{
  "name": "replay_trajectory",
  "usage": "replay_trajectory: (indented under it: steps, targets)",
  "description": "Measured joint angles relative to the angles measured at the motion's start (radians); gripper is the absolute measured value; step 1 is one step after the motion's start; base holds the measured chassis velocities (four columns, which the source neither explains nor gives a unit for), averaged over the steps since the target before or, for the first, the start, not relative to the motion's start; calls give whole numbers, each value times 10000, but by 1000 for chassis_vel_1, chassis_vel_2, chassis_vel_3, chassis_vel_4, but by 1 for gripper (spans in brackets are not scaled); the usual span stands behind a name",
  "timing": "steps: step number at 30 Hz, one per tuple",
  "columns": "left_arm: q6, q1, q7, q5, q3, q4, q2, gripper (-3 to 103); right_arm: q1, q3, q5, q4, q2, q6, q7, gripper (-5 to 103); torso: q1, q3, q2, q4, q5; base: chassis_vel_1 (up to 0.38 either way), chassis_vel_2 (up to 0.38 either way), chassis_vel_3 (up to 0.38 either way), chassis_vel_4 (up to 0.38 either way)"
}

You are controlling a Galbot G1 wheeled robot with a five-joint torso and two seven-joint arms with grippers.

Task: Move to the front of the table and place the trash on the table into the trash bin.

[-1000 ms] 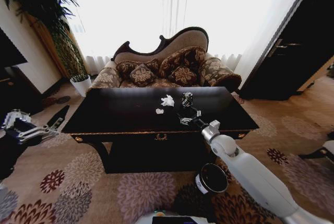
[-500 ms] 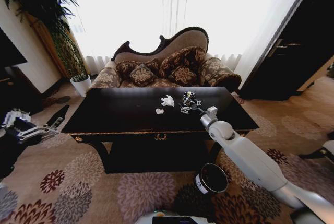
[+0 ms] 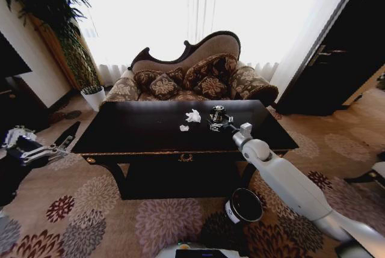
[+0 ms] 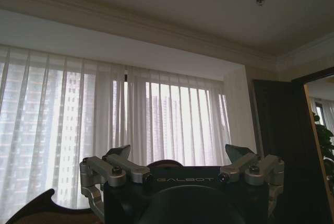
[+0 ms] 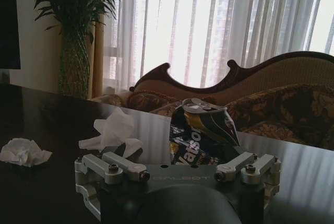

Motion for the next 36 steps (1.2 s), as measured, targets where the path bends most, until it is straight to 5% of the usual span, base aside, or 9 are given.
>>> replay_trajectory:
  steps: [15,34,36]
  targets:
    - [3,275,0,-54,-224,-236,-72,100,858,-343,-506,-1435,-156,271,-479,100,-1,0,-1,3,-1,0,0,0,0]
    - [-13,308,0,64,-168,-214,-148,100,1877,-1332,106,-1889,67,545,-1373,102,0,0,-1,3,-1,0,0,0,0]
    - [-21,280,0,132,-97,-178,-149,100,1796,-1279,163,-1790,67,587,-1502,93,0,0,-2,3,-2,0,0,0,0]
